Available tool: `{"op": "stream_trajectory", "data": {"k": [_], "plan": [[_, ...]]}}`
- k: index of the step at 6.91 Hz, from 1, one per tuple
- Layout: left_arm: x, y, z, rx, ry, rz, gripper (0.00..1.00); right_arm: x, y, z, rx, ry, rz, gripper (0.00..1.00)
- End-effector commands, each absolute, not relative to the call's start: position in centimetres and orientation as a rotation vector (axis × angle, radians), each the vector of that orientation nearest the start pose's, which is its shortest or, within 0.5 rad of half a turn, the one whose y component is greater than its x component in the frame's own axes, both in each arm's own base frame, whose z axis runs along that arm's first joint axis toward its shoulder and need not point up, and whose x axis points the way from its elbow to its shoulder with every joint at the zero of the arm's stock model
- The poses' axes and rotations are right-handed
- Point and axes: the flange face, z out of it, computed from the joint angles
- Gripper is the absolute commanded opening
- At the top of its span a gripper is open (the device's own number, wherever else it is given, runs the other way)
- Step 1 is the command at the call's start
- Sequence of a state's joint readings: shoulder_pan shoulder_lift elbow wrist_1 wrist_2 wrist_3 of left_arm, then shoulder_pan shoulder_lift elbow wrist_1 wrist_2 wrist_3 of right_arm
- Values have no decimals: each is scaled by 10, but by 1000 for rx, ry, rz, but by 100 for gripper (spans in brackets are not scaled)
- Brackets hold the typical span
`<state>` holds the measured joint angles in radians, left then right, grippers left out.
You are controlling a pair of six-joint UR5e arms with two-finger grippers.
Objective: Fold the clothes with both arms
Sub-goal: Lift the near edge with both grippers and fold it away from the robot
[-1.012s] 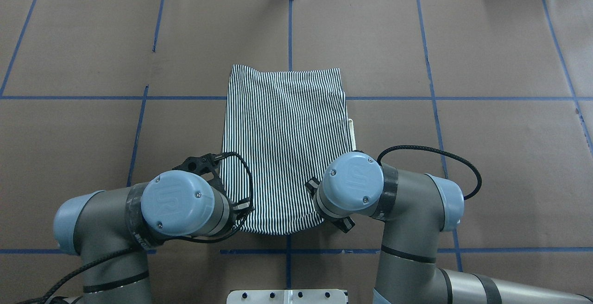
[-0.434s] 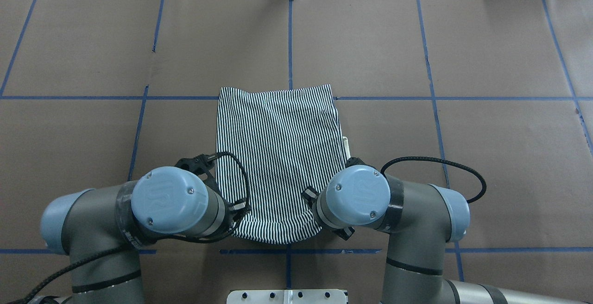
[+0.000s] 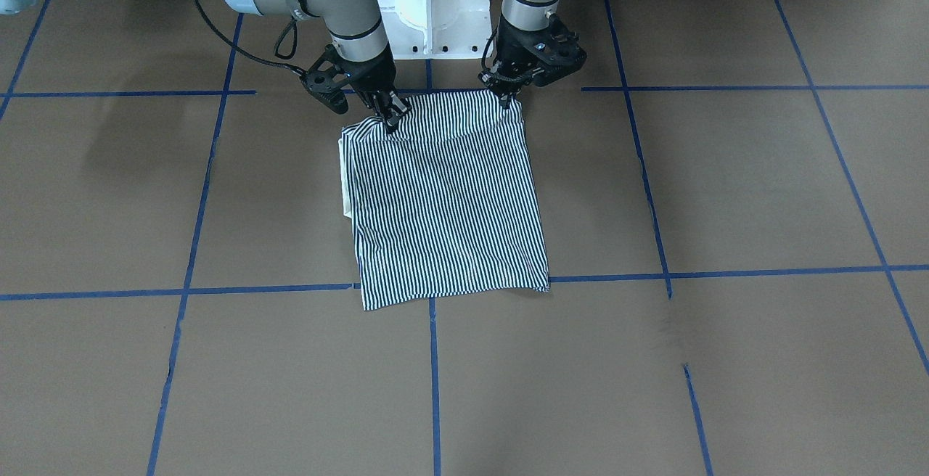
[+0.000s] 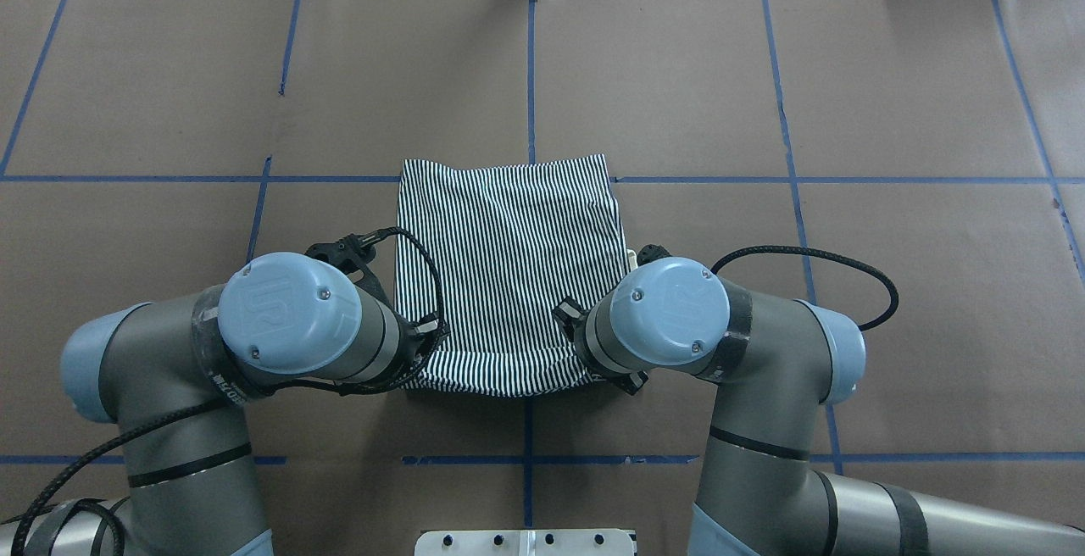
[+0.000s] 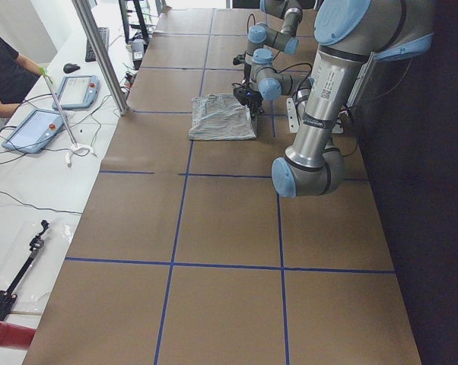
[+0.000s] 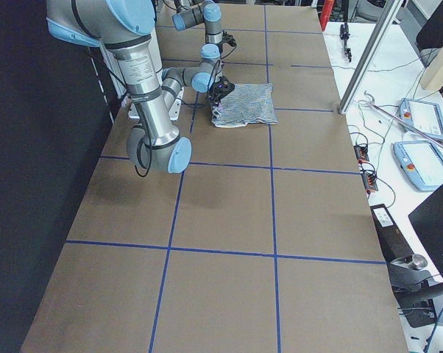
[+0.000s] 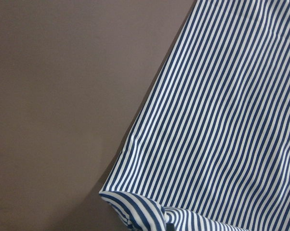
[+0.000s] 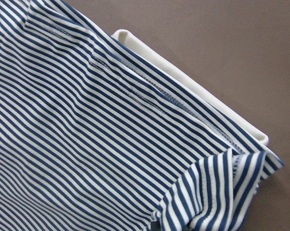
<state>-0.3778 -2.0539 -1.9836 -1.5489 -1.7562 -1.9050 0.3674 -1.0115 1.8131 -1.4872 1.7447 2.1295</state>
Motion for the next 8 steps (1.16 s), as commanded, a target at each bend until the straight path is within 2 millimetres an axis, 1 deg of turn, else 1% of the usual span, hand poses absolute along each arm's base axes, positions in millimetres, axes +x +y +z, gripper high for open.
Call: {"op": "stream_trajectory", "data": {"k": [1,2,3,4,5,6,7,8], "plan": [[502,-338,224,-163,933,-634,0,-553,-367,218,-229,-926,803,0],[491,-355,225,-141,940,-656,0,-546,-385,218,-211,-948,816,0],[478,-393,231,-102,952,-695,0,-562,-426,220,-168,-954,811,0],[474,-448,239,-53,973,-738,0,-574,-469,222,-137,-942,828,0],[487,-505,253,5,962,-734,17,-569,-521,210,-106,-928,870,26],[482,-543,269,68,950,-695,99,-561,-572,207,-49,-914,836,99],[474,-561,288,102,925,-669,100,-562,-601,223,-4,-918,804,100],[470,-565,291,106,920,-673,100,-556,-622,241,17,-908,802,100]]}}
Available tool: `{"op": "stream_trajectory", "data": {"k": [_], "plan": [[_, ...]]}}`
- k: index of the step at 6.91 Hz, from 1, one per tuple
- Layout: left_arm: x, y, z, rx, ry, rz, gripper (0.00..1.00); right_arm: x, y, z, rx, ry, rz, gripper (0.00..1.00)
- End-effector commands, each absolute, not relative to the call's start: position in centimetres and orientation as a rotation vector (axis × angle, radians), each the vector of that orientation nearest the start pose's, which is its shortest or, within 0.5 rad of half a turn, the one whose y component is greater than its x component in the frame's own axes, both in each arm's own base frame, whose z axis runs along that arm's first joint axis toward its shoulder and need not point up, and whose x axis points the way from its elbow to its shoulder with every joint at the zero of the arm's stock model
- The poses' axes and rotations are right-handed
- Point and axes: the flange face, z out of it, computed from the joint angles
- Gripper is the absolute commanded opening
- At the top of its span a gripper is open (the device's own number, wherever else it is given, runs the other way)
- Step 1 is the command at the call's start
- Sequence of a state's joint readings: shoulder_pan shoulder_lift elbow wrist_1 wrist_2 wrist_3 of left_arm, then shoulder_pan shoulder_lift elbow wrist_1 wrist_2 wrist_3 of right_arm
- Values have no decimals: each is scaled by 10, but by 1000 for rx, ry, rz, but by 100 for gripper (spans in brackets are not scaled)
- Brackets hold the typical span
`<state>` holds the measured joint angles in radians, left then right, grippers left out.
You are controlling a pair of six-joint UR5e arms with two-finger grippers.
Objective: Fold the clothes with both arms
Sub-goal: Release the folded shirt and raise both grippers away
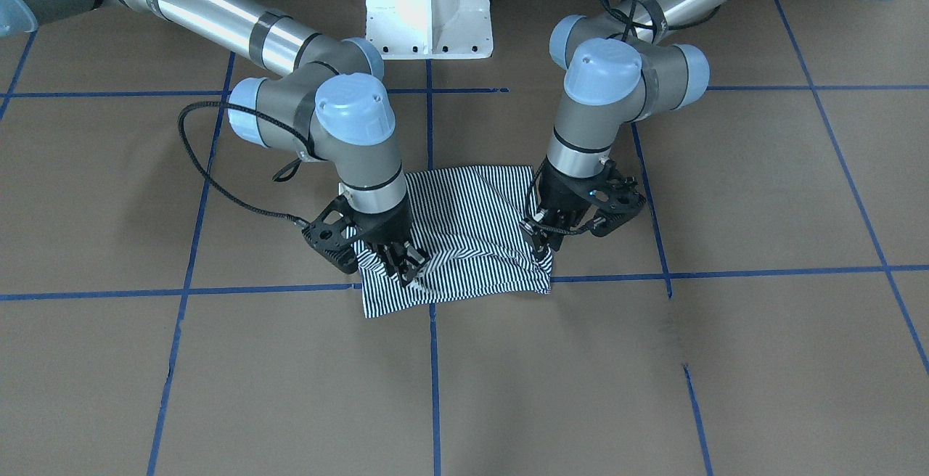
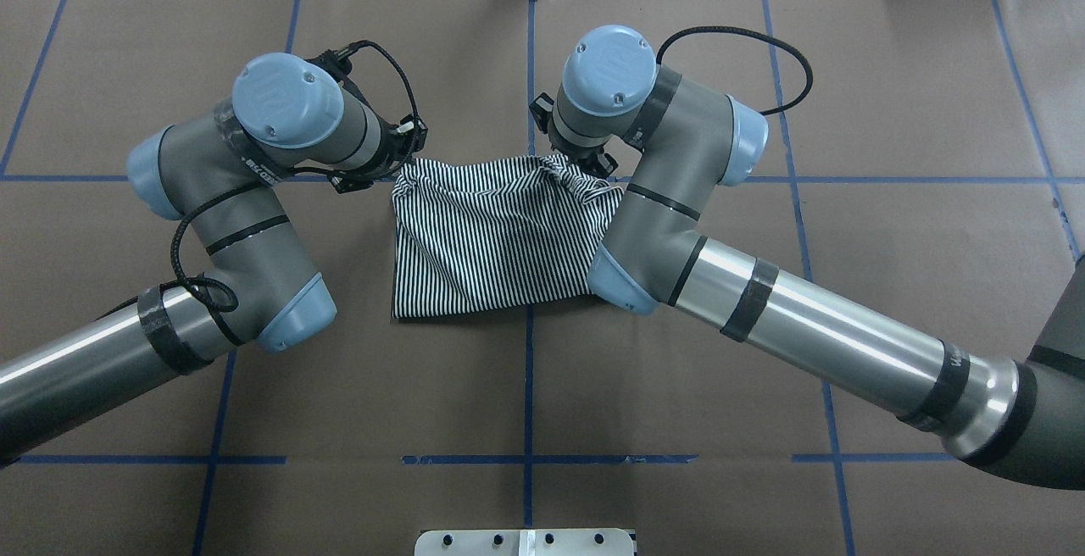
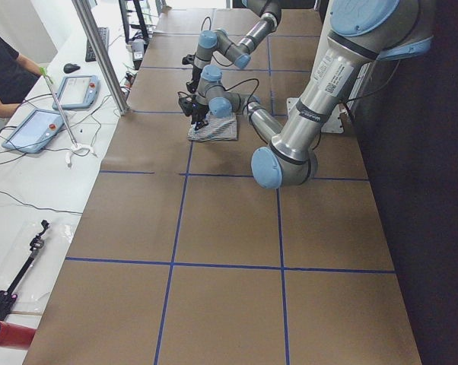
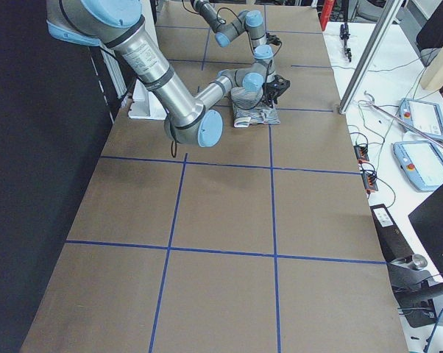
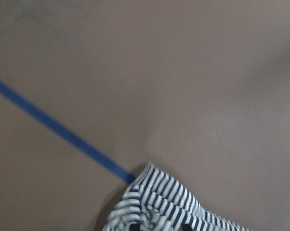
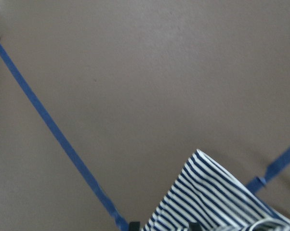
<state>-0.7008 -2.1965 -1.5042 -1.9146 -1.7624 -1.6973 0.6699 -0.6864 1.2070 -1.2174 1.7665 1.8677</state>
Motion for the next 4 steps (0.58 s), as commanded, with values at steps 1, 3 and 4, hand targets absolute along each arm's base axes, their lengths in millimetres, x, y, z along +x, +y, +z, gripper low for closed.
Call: {"op": "stream_trajectory", "data": {"k": [1,3,4], "plan": [[468,-567,293,109,917,-671,100,-545,-632,242,32,-904,801,100],[464,-568,290,125,919,-617,100,-520,-649,238,40,-906,687,100],[450,-572,285,106,937,-576,100,-500,-658,237,15,-897,613,100]]}}
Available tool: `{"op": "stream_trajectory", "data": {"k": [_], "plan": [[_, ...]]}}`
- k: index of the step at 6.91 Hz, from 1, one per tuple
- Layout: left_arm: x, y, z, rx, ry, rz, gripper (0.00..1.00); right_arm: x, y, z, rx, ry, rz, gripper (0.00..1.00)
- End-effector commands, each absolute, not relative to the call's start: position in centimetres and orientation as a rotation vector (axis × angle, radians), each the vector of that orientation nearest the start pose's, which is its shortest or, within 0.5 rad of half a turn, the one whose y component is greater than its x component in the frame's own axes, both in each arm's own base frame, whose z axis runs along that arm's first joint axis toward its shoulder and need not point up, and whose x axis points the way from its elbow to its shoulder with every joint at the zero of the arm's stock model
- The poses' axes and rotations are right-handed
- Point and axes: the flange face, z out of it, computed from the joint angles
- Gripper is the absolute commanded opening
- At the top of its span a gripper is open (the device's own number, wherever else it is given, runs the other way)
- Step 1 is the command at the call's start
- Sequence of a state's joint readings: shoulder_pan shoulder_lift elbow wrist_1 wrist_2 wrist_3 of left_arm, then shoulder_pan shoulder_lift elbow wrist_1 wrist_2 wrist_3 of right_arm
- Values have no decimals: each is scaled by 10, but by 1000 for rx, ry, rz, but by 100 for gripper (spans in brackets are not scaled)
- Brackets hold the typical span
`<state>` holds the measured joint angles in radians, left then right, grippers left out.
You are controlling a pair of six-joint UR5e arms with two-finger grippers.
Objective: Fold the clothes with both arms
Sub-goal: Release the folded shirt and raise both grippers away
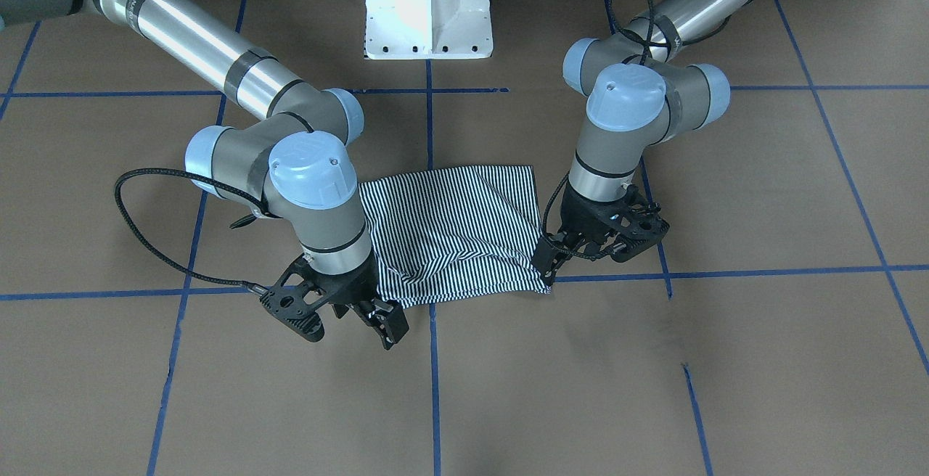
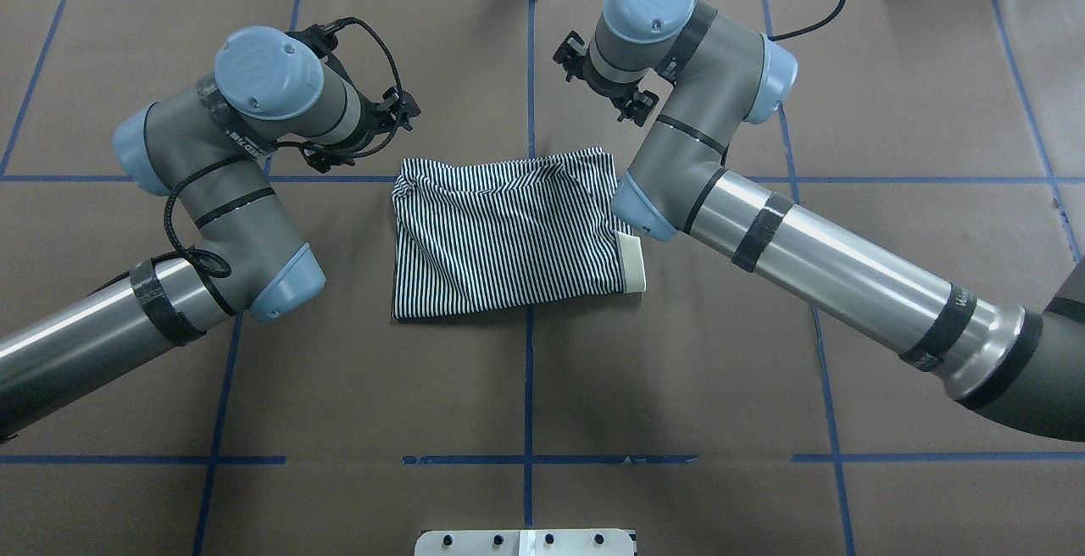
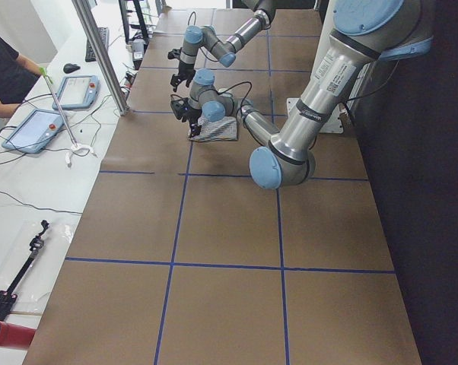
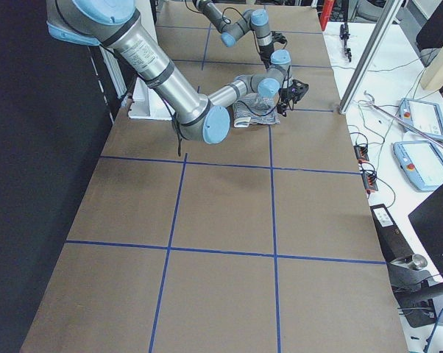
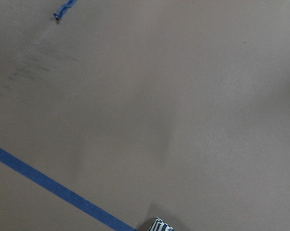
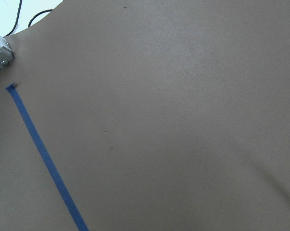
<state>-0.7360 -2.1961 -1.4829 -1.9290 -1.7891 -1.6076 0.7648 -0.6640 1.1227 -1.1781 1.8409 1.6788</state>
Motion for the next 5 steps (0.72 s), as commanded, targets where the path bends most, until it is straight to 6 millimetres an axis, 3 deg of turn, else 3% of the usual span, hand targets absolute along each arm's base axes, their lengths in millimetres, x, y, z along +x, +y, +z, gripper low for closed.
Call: {"op": "stream_trajectory", "data": {"k": [1,2,3,4,5], "plan": [[420,-571,290,129,947,-521,100,-472,-660,229,45,-818,505,100],[369,-575,302,184,946,-426,100,-429,-665,221,73,-723,401,100],[307,-587,315,231,933,-357,100,-364,-671,241,90,-663,332,100],[244,-606,334,276,862,-270,100,-273,-671,292,103,-665,206,100],[186,-615,350,323,767,-181,100,-179,-664,366,102,-670,85,100]]}}
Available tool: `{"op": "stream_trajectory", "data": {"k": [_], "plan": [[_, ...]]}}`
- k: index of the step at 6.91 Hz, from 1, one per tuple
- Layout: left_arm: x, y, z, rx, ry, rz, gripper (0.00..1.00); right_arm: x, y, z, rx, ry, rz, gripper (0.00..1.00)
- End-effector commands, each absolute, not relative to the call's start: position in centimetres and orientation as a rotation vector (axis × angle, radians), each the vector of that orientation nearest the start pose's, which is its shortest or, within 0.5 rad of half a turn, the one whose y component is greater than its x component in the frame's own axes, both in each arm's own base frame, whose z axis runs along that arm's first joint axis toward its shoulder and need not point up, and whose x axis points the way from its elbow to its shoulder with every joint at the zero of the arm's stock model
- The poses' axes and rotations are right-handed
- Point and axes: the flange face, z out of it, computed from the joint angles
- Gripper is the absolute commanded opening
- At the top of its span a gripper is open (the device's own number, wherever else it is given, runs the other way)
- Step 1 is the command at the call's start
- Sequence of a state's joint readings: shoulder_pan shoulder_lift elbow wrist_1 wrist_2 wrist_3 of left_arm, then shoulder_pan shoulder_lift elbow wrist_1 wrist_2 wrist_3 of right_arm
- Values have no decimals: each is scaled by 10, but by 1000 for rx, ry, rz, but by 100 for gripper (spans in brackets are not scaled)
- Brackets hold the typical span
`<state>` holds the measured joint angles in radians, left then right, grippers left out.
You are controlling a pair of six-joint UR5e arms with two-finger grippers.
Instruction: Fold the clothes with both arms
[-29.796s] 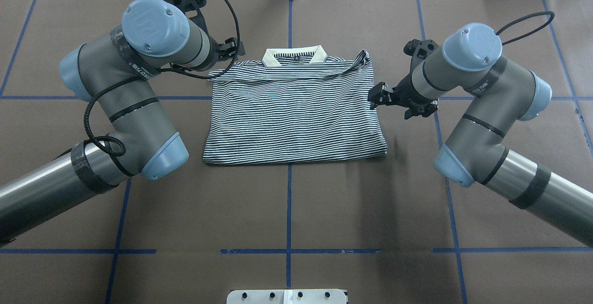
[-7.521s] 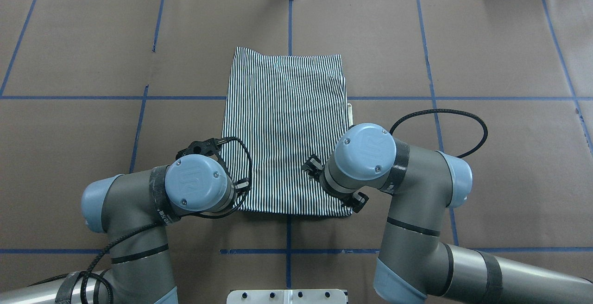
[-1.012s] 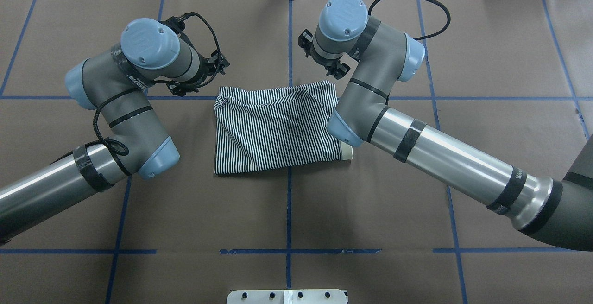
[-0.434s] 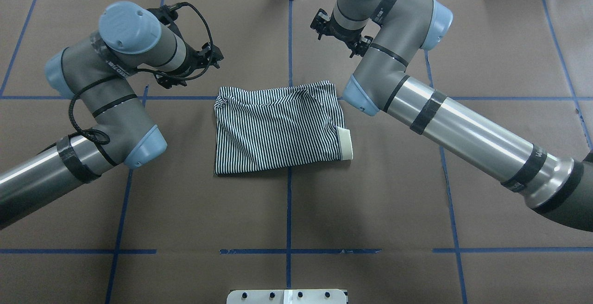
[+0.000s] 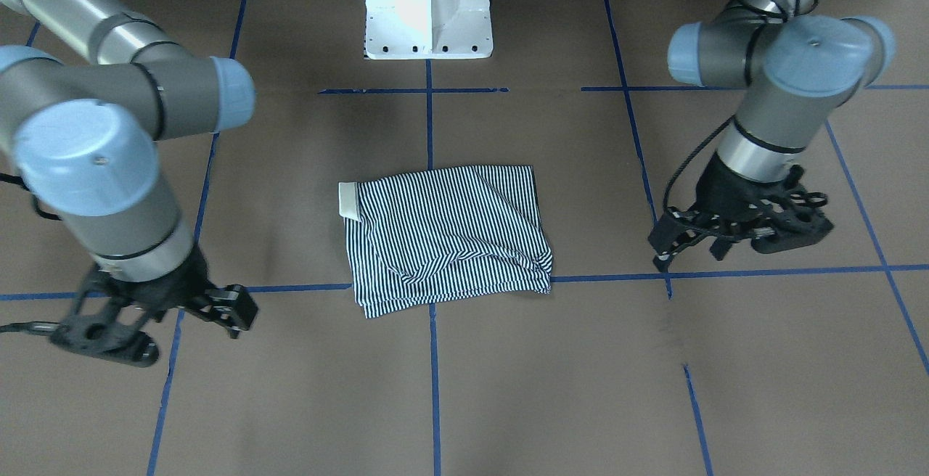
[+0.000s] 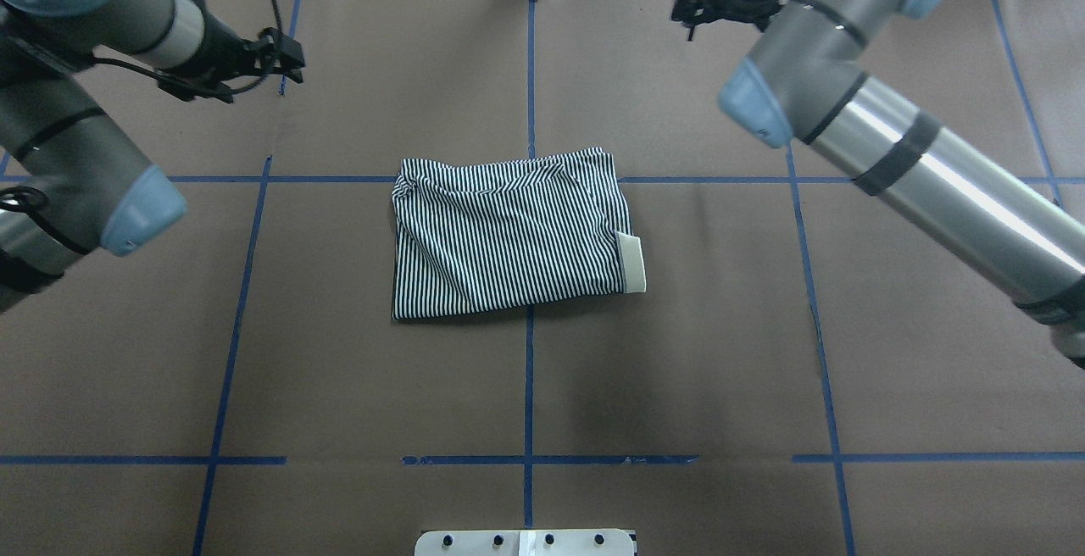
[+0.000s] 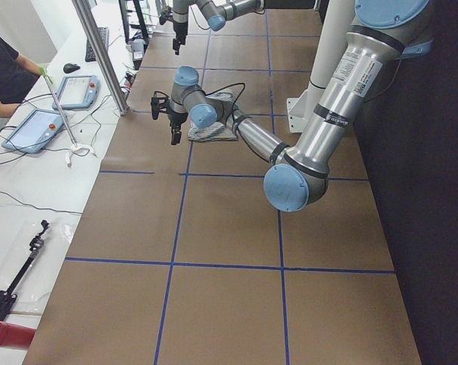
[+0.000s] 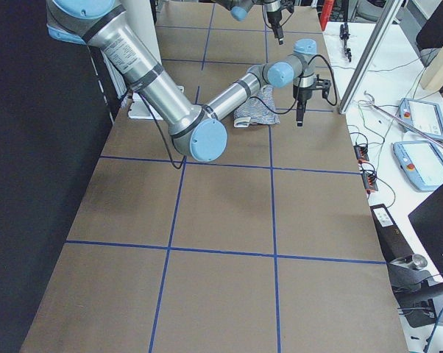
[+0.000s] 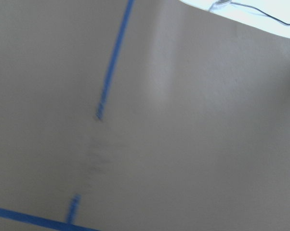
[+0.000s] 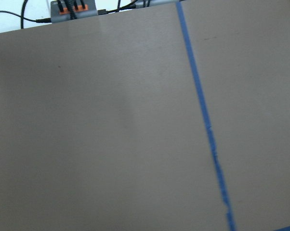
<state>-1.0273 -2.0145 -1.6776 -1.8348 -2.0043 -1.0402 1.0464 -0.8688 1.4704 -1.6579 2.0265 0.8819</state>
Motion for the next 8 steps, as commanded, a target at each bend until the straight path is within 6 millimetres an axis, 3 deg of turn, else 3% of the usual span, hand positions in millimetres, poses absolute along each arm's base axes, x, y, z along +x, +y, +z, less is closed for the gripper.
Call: {"op": "stream_trajectory", "data": {"k": [1,2,3,4,5,6,7,8], "plan": [[138,-608,371,349,713,-109,100,-87,-646,442,101,-644,3,100],[89,-597,415,348,677,-25,100,-15,-620,509,103,-625,-113,100],[33,-585,450,373,645,73,100,39,-590,557,84,-620,-172,100],[-8,-565,486,381,616,163,100,72,-557,594,79,-674,-206,100],[-31,-551,513,371,595,200,100,92,-523,621,79,-772,-186,100],[-55,-536,534,373,576,230,100,98,-490,637,71,-828,-152,100],[-58,-511,551,352,630,222,100,99,-483,644,59,-820,-148,100],[-55,-513,551,340,670,194,100,99,-476,650,41,-804,-134,100]]}}
